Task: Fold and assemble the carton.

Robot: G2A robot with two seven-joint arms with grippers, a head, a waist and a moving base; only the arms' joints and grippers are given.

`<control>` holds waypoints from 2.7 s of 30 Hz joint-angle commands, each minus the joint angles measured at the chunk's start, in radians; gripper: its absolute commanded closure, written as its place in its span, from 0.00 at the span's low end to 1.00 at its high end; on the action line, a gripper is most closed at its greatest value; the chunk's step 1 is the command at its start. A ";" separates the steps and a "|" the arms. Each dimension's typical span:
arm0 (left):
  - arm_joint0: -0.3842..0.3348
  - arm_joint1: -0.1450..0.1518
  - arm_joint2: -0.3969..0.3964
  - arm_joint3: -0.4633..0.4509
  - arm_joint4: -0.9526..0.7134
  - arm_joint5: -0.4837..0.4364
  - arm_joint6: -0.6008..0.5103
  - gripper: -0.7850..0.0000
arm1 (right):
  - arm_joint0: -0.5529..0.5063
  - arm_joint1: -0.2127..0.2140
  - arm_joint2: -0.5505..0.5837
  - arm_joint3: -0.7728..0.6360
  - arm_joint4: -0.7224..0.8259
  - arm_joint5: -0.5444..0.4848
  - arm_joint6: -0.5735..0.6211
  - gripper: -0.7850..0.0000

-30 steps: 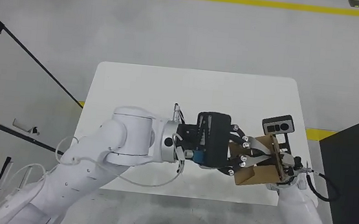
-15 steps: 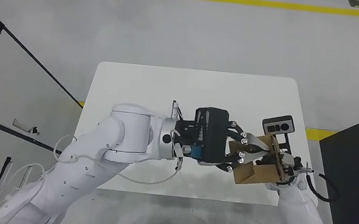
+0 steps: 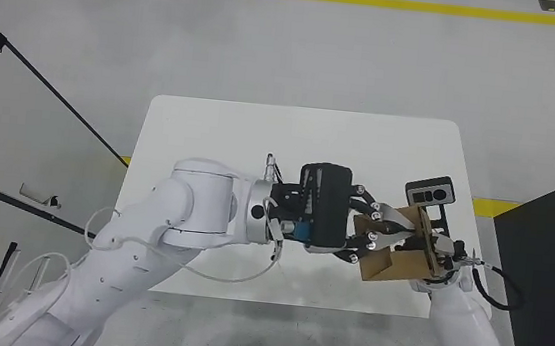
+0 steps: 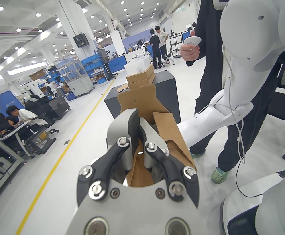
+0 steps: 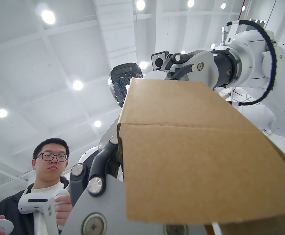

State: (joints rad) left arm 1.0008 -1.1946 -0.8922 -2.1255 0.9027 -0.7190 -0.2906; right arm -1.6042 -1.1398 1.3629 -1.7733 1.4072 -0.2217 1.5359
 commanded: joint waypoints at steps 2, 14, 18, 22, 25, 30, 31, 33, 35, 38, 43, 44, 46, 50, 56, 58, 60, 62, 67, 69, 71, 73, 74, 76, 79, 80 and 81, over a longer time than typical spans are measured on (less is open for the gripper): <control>0.003 0.001 -0.007 -0.001 0.001 -0.004 -0.003 1.00 | 0.001 0.001 -0.001 0.001 0.002 -0.002 0.000 1.00; 0.018 -0.001 0.013 0.009 -0.012 -0.023 -0.007 1.00 | 0.012 0.005 -0.010 -0.003 0.002 -0.017 0.000 1.00; 0.013 0.000 -0.005 0.006 -0.010 -0.017 -0.005 1.00 | 0.013 0.007 -0.011 0.000 0.002 -0.023 0.000 1.00; 0.015 0.004 -0.040 -0.004 -0.004 -0.013 -0.011 1.00 | 0.013 0.009 -0.008 0.009 0.002 -0.028 0.000 1.00; 0.020 0.007 -0.059 -0.017 -0.013 -0.015 -0.017 1.00 | 0.013 0.010 -0.005 0.016 0.001 -0.032 0.000 1.00; 0.029 0.010 -0.069 -0.041 -0.031 -0.016 -0.027 1.00 | 0.019 0.010 0.004 0.039 0.006 -0.058 0.000 1.00; 0.030 0.010 -0.069 -0.045 -0.035 -0.016 -0.026 1.00 | 0.021 0.010 0.005 0.043 0.011 -0.062 0.000 1.00; 0.028 0.009 -0.065 -0.049 -0.043 -0.019 -0.026 1.00 | 0.024 0.008 0.006 0.047 0.017 -0.062 0.000 1.00; 0.021 0.008 -0.059 -0.050 -0.052 -0.027 -0.025 1.00 | 0.028 0.005 0.006 0.049 0.023 -0.062 0.000 1.00; 0.012 0.006 -0.046 -0.047 -0.063 -0.031 -0.027 1.00 | 0.034 0.001 0.004 0.050 0.024 -0.062 0.000 1.00; 0.002 0.000 -0.016 -0.033 -0.076 -0.032 -0.025 1.00 | 0.042 -0.008 0.006 0.048 0.021 -0.062 0.000 1.00; -0.001 -0.001 -0.009 -0.030 -0.076 -0.033 -0.024 1.00 | 0.043 -0.009 0.007 0.046 0.021 -0.062 0.000 1.00; -0.005 -0.004 0.004 -0.024 -0.076 -0.032 -0.023 1.00 | 0.042 -0.012 0.009 0.043 0.020 -0.062 0.000 1.00; -0.010 -0.008 0.027 -0.012 -0.073 -0.031 -0.021 1.00 | 0.038 -0.017 0.013 0.034 0.013 -0.062 0.000 1.00; -0.010 -0.013 0.051 -0.001 -0.065 -0.030 -0.016 1.00 | 0.028 -0.022 0.017 0.023 0.008 -0.062 0.000 1.00; -0.011 -0.015 0.056 0.000 -0.062 -0.029 -0.015 1.00 | 0.026 -0.022 0.018 0.021 0.007 -0.062 0.000 1.00; -0.012 -0.017 0.060 0.003 -0.061 -0.026 -0.013 1.00 | 0.024 -0.023 0.019 0.021 0.006 -0.062 0.000 1.00; -0.013 -0.018 0.063 0.005 -0.056 -0.025 -0.016 1.00 | 0.023 -0.023 0.020 0.021 0.006 -0.062 0.000 1.00; -0.015 -0.018 0.044 -0.004 -0.040 -0.005 -0.016 1.00 | 0.023 -0.021 0.024 0.027 -0.018 -0.062 0.000 1.00; -0.015 -0.016 0.026 -0.011 -0.035 -0.001 -0.022 1.00 | 0.023 -0.020 0.029 0.033 -0.021 -0.062 0.000 1.00; -0.013 -0.013 0.008 -0.019 -0.034 -0.001 -0.032 1.00 | 0.020 -0.019 0.037 0.043 -0.025 -0.062 0.000 1.00; -0.010 -0.010 -0.010 -0.026 -0.034 -0.005 -0.046 1.00 | 0.018 -0.018 0.047 0.055 -0.030 -0.062 0.000 1.00; -0.008 -0.008 -0.019 -0.029 -0.036 -0.006 -0.051 1.00 | 0.017 -0.018 0.055 0.063 -0.035 -0.062 0.000 1.00; -0.005 -0.005 -0.039 -0.033 -0.035 -0.009 -0.062 1.00 | 0.015 -0.016 0.072 0.076 -0.053 -0.062 0.000 1.00; -0.007 0.000 -0.067 -0.039 -0.033 -0.019 -0.074 1.00 | 0.013 -0.013 0.099 0.097 -0.090 -0.062 0.000 1.00; -0.009 0.001 -0.075 -0.041 -0.034 -0.023 -0.076 1.00 | 0.013 -0.012 0.107 0.104 -0.109 -0.062 0.000 1.00; -0.014 0.002 -0.080 -0.042 -0.032 -0.030 -0.081 1.00 | 0.013 -0.009 0.120 0.115 -0.143 -0.062 0.000 1.00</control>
State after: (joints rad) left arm 0.9906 -1.1937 -0.9679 -2.1666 0.8695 -0.7434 -0.3684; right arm -1.5915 -1.1508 1.4731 -1.6667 1.2928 -0.2842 1.5359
